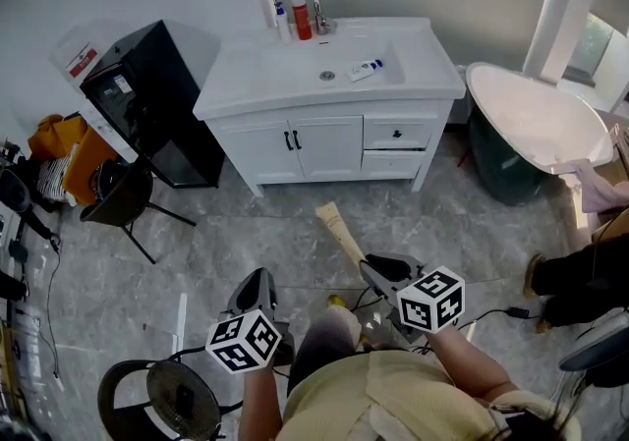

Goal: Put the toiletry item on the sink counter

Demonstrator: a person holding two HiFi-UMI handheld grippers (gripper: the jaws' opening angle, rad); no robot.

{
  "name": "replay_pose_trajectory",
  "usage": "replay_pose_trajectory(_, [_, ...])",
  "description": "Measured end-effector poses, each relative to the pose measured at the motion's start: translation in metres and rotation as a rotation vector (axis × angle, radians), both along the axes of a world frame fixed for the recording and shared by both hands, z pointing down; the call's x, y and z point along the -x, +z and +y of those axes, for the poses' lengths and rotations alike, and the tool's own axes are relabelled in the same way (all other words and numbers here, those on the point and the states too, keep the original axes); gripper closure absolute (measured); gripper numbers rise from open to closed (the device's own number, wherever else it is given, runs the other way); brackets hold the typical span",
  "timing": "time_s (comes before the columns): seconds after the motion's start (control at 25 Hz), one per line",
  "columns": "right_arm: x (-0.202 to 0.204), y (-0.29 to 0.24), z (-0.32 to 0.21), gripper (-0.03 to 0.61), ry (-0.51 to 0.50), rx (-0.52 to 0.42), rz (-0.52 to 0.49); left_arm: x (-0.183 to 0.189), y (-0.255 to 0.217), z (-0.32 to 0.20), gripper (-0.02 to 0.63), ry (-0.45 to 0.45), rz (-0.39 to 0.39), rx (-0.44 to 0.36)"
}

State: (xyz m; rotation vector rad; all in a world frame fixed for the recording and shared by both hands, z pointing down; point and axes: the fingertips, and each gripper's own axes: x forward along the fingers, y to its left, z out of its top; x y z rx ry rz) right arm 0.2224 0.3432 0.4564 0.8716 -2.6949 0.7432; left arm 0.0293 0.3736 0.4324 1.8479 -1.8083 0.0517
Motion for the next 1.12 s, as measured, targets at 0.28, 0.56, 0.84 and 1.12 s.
replay_pose_trajectory(0.28, [0.01,0.004,-0.014,0.508,-0.009,0.0,0.012,0.007,0.008,-0.021,0.561,0.012,0.006,0.014])
replay_pose_trajectory(0.56, [0.029,0.007,-0.052,0.508,0.012,0.005,0.032,0.016,0.013,-0.063,0.561,0.07,0.01,0.057])
replay_pose_trajectory(0.84, [0.071,0.007,-0.094,0.508,0.02,0.017,0.051,0.057,0.014,-0.11,0.571,0.09,-0.01,0.058])
replay_pose_trajectory(1.12, [0.107,0.0,-0.134,0.508,0.046,0.013,0.051,0.086,0.007,-0.158,0.574,0.151,-0.064,0.048])
